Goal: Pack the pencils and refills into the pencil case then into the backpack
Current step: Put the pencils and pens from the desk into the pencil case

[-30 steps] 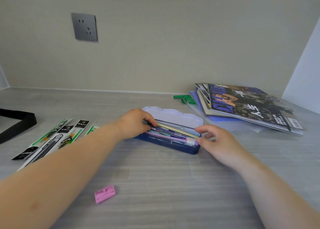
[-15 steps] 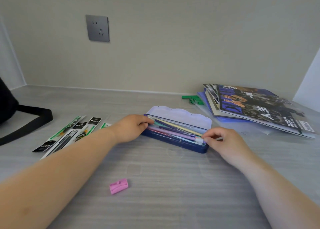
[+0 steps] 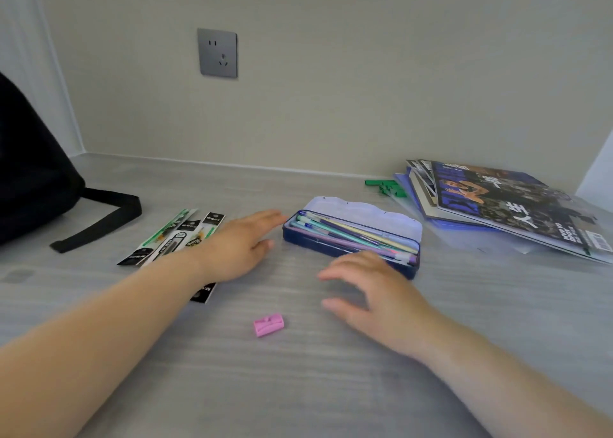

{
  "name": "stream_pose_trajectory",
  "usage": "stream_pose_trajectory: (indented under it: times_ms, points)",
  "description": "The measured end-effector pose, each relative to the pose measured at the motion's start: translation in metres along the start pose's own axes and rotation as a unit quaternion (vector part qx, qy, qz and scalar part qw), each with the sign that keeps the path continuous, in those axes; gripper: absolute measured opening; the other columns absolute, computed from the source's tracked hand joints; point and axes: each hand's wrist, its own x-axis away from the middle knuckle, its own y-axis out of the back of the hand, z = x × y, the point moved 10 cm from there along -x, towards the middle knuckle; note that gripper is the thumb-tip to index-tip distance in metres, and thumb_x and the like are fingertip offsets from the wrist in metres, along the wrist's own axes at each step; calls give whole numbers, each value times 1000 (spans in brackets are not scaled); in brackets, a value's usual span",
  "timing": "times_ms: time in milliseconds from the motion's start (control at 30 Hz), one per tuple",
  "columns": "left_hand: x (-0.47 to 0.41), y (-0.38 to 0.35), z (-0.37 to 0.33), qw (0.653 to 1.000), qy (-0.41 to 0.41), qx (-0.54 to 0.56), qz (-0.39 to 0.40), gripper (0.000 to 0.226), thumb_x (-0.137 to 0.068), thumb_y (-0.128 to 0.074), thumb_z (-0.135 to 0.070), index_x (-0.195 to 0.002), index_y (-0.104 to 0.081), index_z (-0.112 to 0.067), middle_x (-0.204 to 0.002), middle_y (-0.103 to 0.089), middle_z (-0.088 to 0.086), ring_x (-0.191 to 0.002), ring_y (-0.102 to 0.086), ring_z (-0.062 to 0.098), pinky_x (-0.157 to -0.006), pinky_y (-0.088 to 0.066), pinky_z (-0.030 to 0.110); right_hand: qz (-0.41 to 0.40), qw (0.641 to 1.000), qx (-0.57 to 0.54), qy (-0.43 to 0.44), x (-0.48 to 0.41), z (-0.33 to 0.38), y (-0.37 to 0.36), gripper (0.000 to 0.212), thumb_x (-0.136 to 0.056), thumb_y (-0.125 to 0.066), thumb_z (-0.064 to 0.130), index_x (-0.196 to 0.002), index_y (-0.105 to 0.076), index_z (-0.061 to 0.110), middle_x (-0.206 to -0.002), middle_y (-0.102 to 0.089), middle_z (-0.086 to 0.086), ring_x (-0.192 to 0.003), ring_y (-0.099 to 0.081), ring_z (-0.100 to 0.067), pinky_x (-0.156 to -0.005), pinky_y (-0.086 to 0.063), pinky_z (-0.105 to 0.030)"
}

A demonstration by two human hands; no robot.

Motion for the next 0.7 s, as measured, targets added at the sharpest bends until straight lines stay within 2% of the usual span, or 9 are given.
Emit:
stream_pose_trajectory:
  times_ms: [100,200,433,533,600,667,700]
  points:
    - [-17,-3,-12,1000,-12,0,-13,44,-95,-38,-11,-139,-32,-13,-153,-27,5,-140,-26,16,-109,-14,17,50,997,6,53,-4,34,-28,39,-80,-60,34,-114,-56,17,-118,-61,-5,-110,-47,-21,-95,-32,-24]
    - [-24,-16,-10,999,9,40,5,39,-95,-38,-8,-134,-43,-12,-147,-38,7,-135,-34,19,-110,-21,21,54,996,-2,66,-8,46,-40,28,-81,-59,28,-106,-62,14,-109,-67,-5,-103,-50,-26,-93,-38,-36]
    - [-22,-5,-1,997,33,45,-43,34,-93,-41,-8,-123,-56,-14,-135,-55,7,-123,-48,23,-103,-33,24,25,998,-9,65,-10,43,-31,19,-81,-59,26,-87,-67,9,-89,-70,-10,-90,-51,-25,-82,-40,-35]
    - [-15,0,1,996,42,56,-58,30,-92,-44,-9,-114,-64,-15,-127,-62,6,-117,-53,23,-100,-32,23,-40,999,-19,-10,-1,13,0,12,-78,-63,24,-82,-67,14,-81,-67,3,-85,-46,-11,-78,-35,-17]
    - [-8,5,3,994,47,66,-72,25,-90,-49,-11,-105,-69,-16,-121,-66,3,-117,-52,21,-106,-18,19,-125,988,-24,-91,7,-22,33,6,-77,-64,19,-80,-68,15,-74,-58,14,-82,-44,-6,-74,-31,-6]
    - [-2,9,8,991,69,77,-83,21,-87,-53,-15,-96,-72,-19,-112,-71,3,-115,-50,21,-107,-12,18,-187,966,-2,-179,15,-62,61,5,-78,-64,17,-80,-67,14,-74,-56,15,-86,-47,-12,-66,-30,-11]
    - [0,11,10,989,80,82,-88,20,-86,-55,-16,-93,-74,-20,-107,-72,4,-114,-51,22,-107,-18,21,-198,956,20,-217,17,-80,69,6,-78,-63,17,-80,-66,13,-79,-60,9,-90,-49,-17,-62,-26,-17]
